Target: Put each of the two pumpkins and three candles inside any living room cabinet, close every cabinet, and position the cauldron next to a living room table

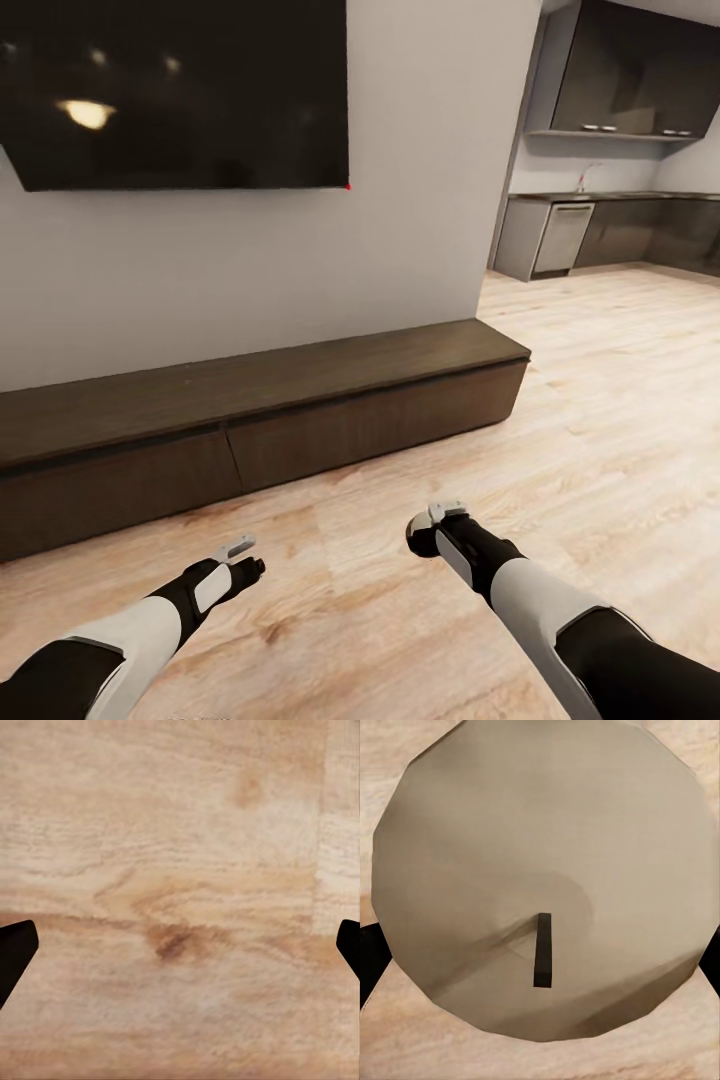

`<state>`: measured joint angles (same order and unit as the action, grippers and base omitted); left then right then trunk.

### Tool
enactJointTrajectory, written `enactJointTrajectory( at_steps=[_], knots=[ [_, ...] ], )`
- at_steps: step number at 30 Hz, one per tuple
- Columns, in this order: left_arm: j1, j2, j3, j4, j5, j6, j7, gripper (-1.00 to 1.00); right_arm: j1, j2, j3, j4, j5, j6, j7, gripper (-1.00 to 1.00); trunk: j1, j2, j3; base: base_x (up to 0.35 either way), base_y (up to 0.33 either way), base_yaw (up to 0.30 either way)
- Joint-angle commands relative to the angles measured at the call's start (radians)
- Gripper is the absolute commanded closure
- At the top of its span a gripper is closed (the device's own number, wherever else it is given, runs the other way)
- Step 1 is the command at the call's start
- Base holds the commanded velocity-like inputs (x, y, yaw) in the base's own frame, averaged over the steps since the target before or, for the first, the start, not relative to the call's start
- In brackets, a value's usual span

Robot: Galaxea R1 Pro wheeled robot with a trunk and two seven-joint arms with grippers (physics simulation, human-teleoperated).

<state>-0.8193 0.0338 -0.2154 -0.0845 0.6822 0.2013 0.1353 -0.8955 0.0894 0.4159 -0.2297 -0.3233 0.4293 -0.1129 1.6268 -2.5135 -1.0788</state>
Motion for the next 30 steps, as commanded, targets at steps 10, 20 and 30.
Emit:
enactJointTrajectory(
  at_steps=[10, 20, 30],
  knots=[
    [0.000, 0.000, -0.009, -0.003, 0.009, 0.006, 0.006, -1.00, 0.000, 0.000, 0.008, -0.002, -0.011, 0.005, -0.007, 1.00, 0.000, 0.000, 0.010, 0.000, 0.000, 0.222],
    [0.000, -0.001, -0.009, -0.003, 0.009, 0.006, 0.006, -1.00, 0.000, 0.000, 0.008, -0.002, -0.011, 0.005, -0.007, 1.00, 0.000, 0.000, 0.020, 0.000, 0.000, 0.231],
    [0.000, -0.002, -0.009, -0.001, 0.009, 0.006, 0.006, -1.00, 0.000, 0.000, 0.009, -0.002, -0.011, 0.005, -0.007, 1.00, 0.000, 0.000, 0.028, 0.000, 0.000, 0.250]
  ],
)
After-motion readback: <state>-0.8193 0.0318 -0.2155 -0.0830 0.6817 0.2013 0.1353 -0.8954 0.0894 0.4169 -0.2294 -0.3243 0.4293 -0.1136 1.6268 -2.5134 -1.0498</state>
